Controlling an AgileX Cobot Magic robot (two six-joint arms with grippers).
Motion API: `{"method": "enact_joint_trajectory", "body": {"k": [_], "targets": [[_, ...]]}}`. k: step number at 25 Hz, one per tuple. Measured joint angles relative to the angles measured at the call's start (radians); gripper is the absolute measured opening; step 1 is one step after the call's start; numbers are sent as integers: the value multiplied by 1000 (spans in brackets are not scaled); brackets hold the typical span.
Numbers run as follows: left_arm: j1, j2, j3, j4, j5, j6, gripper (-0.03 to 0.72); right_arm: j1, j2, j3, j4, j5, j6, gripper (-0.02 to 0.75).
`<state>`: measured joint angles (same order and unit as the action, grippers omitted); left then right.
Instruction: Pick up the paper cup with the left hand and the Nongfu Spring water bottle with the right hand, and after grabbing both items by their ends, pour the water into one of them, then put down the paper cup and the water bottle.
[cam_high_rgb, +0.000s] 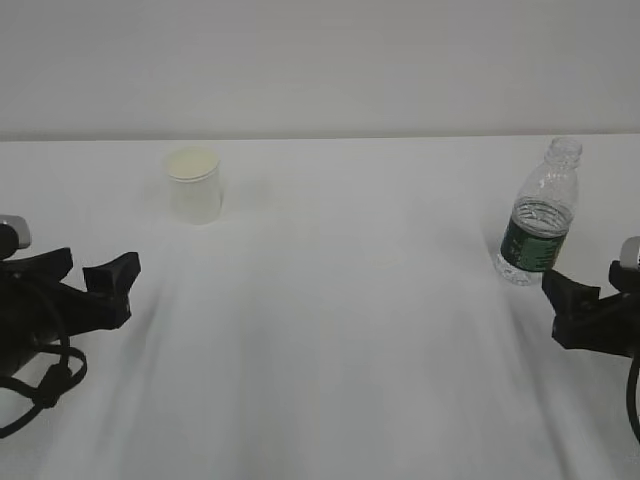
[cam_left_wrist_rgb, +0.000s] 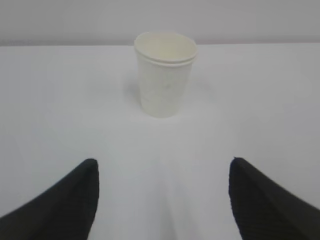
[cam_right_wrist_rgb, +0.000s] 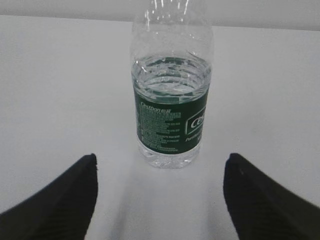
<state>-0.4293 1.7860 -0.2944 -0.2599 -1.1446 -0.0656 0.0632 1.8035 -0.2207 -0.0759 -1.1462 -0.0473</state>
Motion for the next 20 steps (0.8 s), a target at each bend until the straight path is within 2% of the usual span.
{"method": "enact_joint_trajectory", "body": {"k": [20], "targets": [[0, 174, -211, 53, 0, -2, 587, 0, 30, -102, 0, 0, -2, 587]]}}
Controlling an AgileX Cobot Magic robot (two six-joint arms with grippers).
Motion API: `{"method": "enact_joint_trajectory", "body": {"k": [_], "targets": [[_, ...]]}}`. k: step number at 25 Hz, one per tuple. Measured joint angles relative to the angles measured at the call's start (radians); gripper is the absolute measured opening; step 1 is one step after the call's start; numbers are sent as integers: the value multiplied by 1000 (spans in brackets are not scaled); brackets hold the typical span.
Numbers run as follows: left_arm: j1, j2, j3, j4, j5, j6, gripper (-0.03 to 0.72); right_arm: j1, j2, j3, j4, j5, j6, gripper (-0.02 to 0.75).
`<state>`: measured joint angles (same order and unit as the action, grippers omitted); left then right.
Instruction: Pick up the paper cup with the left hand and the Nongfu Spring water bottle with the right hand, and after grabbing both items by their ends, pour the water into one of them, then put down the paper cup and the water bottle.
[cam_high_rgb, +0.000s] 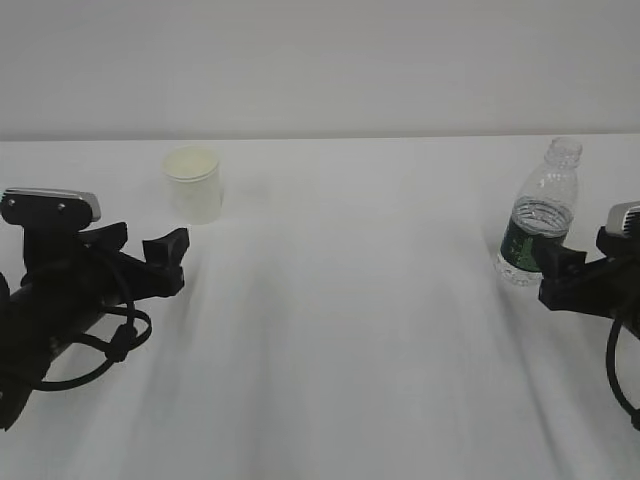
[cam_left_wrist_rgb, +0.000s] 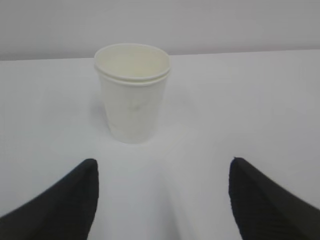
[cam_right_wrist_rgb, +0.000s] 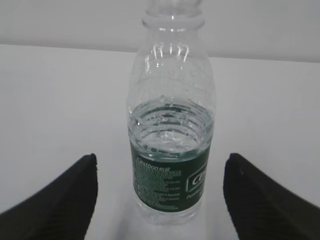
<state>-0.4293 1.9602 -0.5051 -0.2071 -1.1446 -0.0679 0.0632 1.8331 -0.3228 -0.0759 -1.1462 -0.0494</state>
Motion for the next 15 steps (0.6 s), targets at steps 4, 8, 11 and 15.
{"method": "enact_joint_trajectory", "body": {"k": [4, 8, 11, 15], "targets": [[0, 11, -13, 2, 0, 0, 587, 0, 0, -16, 0, 0, 0, 587], [10, 31, -13, 19, 0, -4, 587, 0, 3, -23, 0, 0, 0, 587], [44, 34, -13, 80, 0, -33, 587, 0, 20, -23, 0, 0, 0, 587], [116, 34, -13, 207, 0, -51, 587, 0, 53, -23, -4, 0, -2, 587]]}}
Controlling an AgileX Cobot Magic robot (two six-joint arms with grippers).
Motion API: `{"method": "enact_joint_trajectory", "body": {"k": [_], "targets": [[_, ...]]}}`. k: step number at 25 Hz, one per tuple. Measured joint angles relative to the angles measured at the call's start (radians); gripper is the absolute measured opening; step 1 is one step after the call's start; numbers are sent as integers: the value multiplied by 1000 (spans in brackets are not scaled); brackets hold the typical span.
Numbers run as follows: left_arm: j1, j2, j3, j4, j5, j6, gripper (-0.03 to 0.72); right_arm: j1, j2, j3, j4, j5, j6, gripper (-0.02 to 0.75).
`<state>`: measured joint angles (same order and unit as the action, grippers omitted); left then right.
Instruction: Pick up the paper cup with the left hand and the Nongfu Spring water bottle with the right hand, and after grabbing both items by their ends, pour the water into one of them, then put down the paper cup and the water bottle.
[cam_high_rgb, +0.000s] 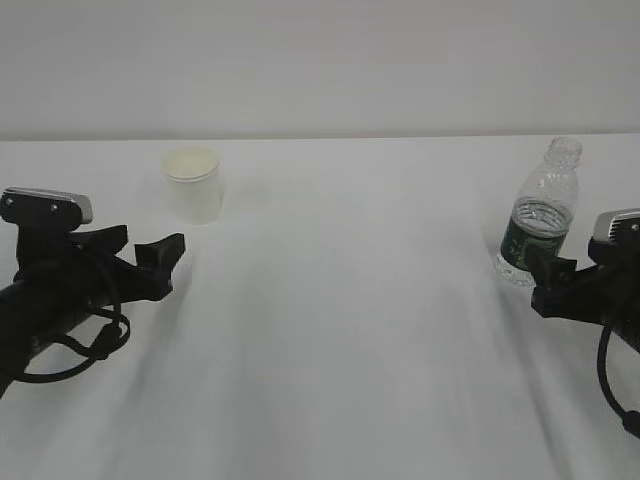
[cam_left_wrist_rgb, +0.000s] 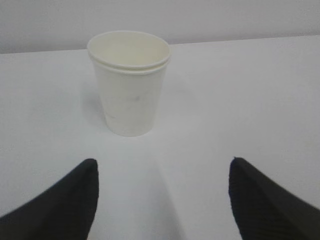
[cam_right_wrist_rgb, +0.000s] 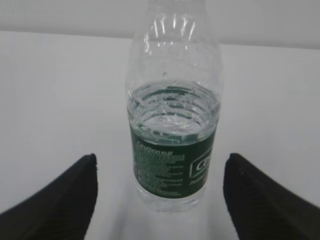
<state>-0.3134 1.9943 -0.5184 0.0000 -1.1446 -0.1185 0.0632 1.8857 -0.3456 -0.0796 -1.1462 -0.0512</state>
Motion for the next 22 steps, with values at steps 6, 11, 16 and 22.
{"method": "enact_joint_trajectory", "body": {"k": [6, 11, 16, 22], "targets": [[119, 0, -1, 152, 0, -30, 581, 0, 12, 0, -4, 0, 0, 587], [195, 2, -49, 283, 32, -54, 579, 0, 23, -12, -8, 0, 0, 587], [208, 4, -128, 339, 116, -64, 578, 0, 32, -25, -10, 0, 0, 587], [208, 54, -196, 360, 159, -69, 578, 0, 62, -36, -12, 0, 0, 587]]}}
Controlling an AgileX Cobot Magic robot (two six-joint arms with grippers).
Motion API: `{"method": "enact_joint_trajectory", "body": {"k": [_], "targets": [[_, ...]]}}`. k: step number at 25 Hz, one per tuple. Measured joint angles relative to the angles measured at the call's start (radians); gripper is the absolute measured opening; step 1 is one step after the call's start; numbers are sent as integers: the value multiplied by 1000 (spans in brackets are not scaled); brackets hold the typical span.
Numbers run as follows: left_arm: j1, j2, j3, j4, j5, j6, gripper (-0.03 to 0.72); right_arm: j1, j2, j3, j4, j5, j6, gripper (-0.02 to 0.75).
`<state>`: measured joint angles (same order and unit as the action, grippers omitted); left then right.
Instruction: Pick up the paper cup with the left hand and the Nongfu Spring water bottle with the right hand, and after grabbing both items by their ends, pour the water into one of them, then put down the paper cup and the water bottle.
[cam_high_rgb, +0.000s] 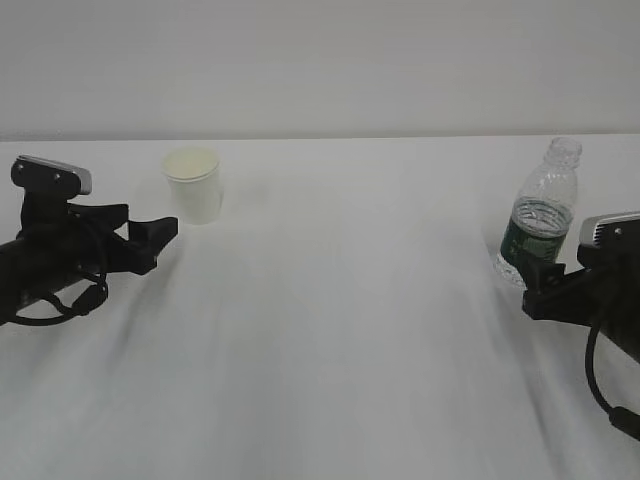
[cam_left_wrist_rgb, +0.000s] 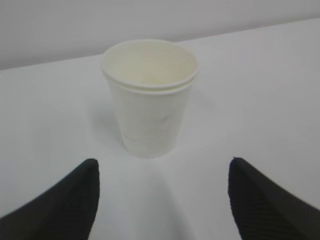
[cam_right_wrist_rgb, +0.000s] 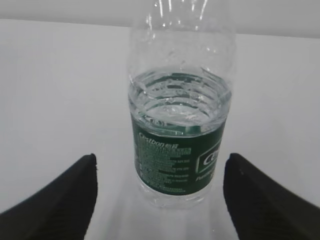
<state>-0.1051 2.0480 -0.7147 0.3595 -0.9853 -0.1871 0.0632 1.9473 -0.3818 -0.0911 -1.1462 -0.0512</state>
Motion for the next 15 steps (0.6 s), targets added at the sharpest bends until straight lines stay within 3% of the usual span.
{"method": "enact_joint_trajectory", "body": {"k": [15], "targets": [[0, 47, -53, 14, 9, -13, 578, 0, 88, -101, 7, 0, 0, 587]]}}
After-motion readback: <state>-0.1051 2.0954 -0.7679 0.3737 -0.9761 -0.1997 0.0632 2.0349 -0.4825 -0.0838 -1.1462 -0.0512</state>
